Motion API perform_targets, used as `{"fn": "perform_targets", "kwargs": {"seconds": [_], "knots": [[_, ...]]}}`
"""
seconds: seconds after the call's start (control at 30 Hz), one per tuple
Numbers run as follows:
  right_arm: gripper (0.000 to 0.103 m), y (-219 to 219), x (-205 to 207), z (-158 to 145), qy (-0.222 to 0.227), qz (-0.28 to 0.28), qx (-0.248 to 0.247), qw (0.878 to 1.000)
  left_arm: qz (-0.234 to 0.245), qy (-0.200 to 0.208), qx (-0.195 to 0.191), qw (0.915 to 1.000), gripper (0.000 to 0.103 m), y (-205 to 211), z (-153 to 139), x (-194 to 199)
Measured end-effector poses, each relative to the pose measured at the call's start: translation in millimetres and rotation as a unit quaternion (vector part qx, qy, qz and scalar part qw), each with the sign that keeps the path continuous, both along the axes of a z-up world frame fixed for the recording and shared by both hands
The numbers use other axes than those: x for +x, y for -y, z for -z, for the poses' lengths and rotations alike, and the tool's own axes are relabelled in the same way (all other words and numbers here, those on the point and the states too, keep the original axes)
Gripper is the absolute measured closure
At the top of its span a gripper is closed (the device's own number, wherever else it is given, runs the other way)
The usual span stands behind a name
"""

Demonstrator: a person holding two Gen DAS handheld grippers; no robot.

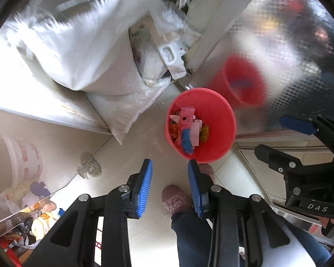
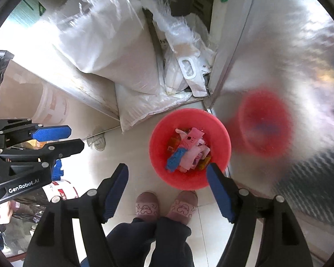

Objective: Collect trash
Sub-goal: 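Raise both tools from the bin back up to the counter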

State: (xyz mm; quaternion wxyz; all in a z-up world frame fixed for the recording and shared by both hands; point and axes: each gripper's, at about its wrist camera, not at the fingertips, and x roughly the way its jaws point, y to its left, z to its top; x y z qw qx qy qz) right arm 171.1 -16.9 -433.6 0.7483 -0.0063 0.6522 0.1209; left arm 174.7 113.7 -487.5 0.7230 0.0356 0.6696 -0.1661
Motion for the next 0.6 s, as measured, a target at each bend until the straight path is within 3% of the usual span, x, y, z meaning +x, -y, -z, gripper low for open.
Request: {"fn": "perform_targets", "kwargs": {"seconds": [0.17,0.27,0.5,0.6], "knots": [[0.032,0.1,-7.5,-42.9,0.016,0.010,-0.001,1.000,0.007,0.016,-0.007,0.9998,0.072,1.3,-48.7,-6.5],[0.032,0.0,-11.8,-73.4,0.025,0.019,-0.001,1.000,0.012,0.028,-0.010,0.9995,0.064,4.0,-80.4,-11.0],[0.031,2.1,-19.0,-152.0,0.064,0.028,-0.006,0.998,0.022,0.051,-0.018,0.9983,0.063,6.0,-166.5,-15.3],[0.021,3.1,-21.1,-187.1,0.085,0.032,-0.009,0.996,0.031,0.073,-0.014,0.9968,0.051,7.1,-204.7,-16.6]]}}
